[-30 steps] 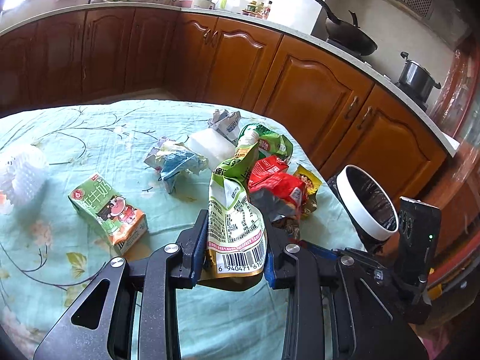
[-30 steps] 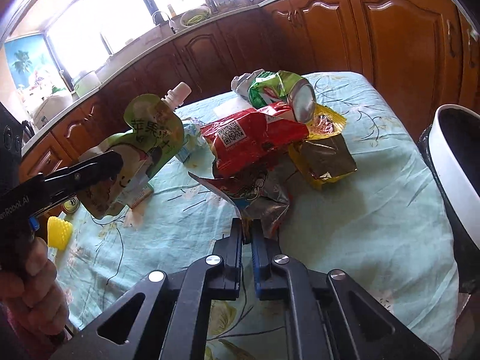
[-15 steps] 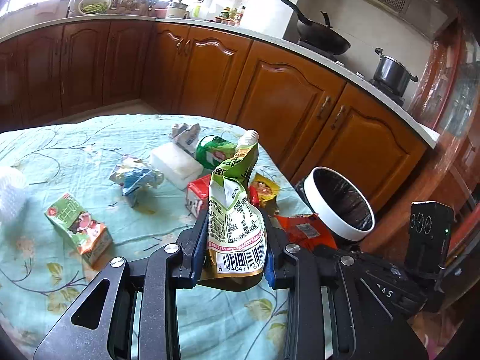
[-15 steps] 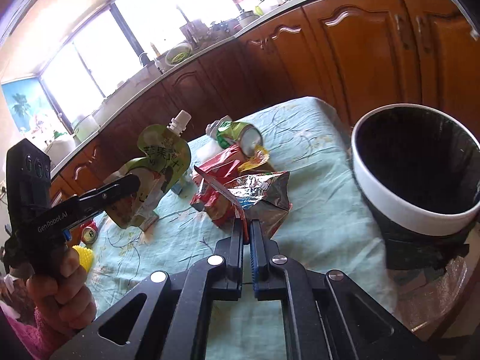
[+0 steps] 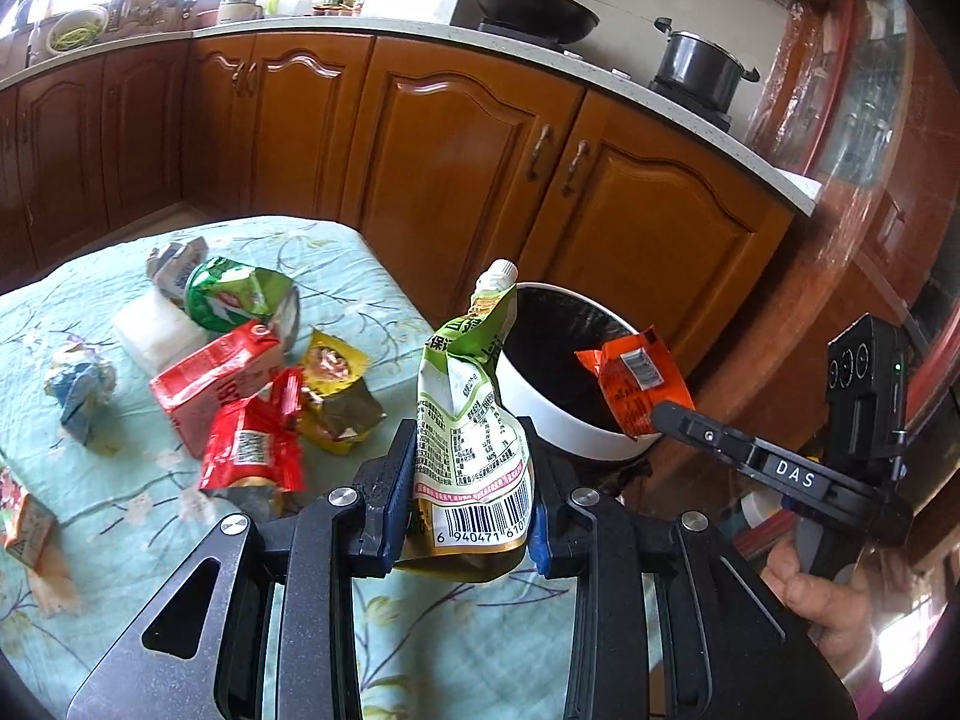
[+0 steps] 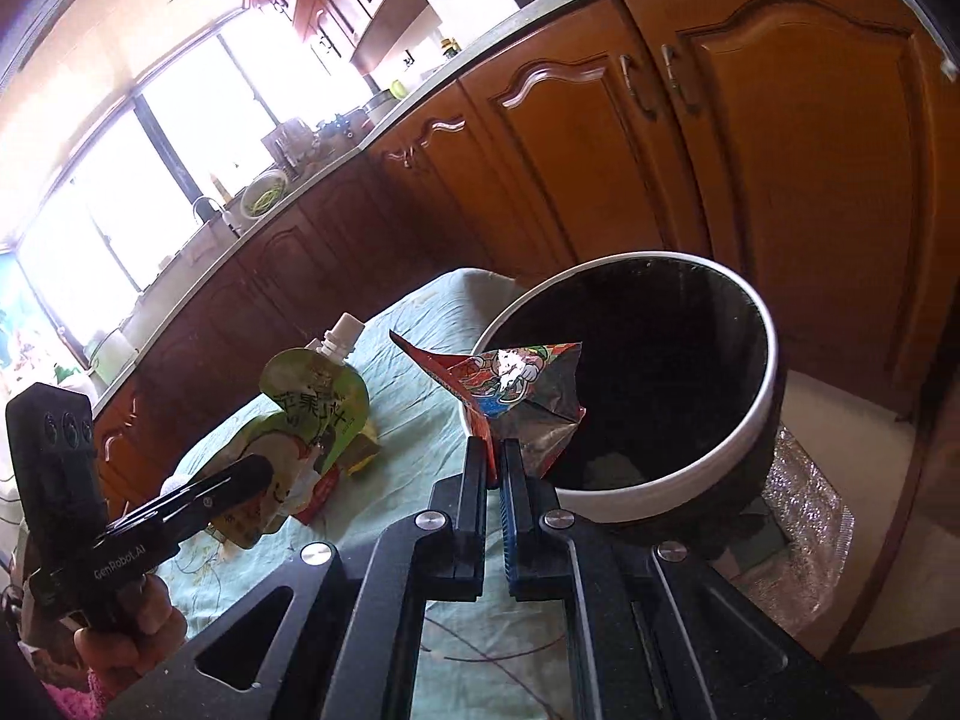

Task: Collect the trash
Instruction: 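Carry the pouch and wrapper over the bin with both grippers, then open both grippers to drop the pouch and wrapper into the bin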

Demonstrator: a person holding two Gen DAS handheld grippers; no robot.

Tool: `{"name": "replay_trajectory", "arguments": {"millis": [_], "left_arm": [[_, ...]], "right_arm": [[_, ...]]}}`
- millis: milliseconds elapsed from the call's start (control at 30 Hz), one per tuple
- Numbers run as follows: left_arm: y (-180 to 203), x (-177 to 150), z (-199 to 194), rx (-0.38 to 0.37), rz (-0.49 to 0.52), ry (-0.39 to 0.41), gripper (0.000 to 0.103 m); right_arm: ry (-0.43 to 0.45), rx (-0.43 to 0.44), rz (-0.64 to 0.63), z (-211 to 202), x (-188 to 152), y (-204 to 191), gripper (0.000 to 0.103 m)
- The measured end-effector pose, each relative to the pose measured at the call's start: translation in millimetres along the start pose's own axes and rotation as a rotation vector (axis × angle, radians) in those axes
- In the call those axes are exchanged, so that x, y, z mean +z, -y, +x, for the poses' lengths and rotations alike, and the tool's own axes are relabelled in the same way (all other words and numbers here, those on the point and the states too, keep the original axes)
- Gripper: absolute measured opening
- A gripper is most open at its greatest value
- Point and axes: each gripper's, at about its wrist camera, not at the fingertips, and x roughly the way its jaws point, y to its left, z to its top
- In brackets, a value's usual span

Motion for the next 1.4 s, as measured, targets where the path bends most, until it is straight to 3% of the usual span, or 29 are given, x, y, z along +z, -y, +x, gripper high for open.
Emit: {"name": "replay_trajectory", "arguments": {"millis": [400,967,1067,1200,1233,1300,1400], "left_arm": [[55.0,28.4,57.8,-0.048,0.108,-0.076,0.029],[83.1,52.5,114.9,-0.040,0.181,-0.174,0.029],[85.2,52.2,121.2,-0.036,0.184,-0.188,0.030],[90.0,54.9,126.3,-0.030,0.185,-0.200,0.036],[91.6,55.7,126.8,-0.028,0.185,-0.200,0.039],[91.0,58.4,127.7,-0.023,0.181,-0.193,0.053],[85.6,55.7,123.0,-0.027,0.163,-0.184,0.057]], "right_arm": [[-0.009,-0.032,0.060,14.2,23.1,31.2,0.004],[-0.063,-0.061,0.071,37.0,37.6,53.9,0.006],[-0.073,-0.055,0.084,40.9,39.7,58.2,0.012],[-0.058,-0.054,0.114,36.8,40.9,63.7,0.046],[-0.050,-0.053,0.116,34.6,40.8,64.0,0.051],[-0.040,-0.053,0.118,31.0,39.6,63.6,0.053],[-0.020,-0.048,0.124,24.9,36.4,60.7,0.059]]}}
